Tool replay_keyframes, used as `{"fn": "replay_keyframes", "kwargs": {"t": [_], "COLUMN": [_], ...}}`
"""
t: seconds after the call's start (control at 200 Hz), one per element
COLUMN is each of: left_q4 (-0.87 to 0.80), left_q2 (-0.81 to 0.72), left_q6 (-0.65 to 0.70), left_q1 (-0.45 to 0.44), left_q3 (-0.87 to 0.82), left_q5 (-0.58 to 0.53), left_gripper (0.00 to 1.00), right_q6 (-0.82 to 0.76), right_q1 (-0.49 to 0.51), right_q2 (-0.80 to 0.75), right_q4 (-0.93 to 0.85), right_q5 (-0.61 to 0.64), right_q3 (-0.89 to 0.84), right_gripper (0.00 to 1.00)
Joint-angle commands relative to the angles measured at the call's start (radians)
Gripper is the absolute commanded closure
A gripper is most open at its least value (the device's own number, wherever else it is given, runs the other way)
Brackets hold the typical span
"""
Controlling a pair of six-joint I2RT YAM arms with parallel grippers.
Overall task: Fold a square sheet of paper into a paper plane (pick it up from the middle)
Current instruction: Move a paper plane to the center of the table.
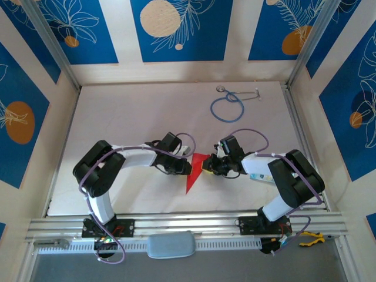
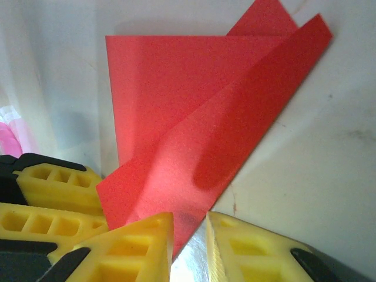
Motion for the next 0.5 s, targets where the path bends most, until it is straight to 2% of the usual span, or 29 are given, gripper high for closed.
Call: {"fn": "replay_keyframes", "kwargs": {"t": [0.0,0.19,0.495], "left_q4": [-0.047,-0.069,-0.088], "left_q2": [0.027,-0.029,-0.042], "left_q6": [0.015,-0.001,-0.073], "left_q1": [-0.013,-0.018,-0.031], "left_q3": [0.017,-0.006,-0.01], "left_q5": [-0.001,-0.075,-0.121], "left_gripper": [0.76,0.74,0.75], "right_q6": [0.009,0.009,0.011], "right_q1": [0.011,0.015,0.026], "right_q2": [0.014,0.019,0.035], "right_q4": [-0.003,-0.006,-0.008], "right_q5": [-0.02,-0.016,-0.016], "right_q3": [0.004,0.001,0.016], "right_gripper": [0.79,0.78,0.78]}}
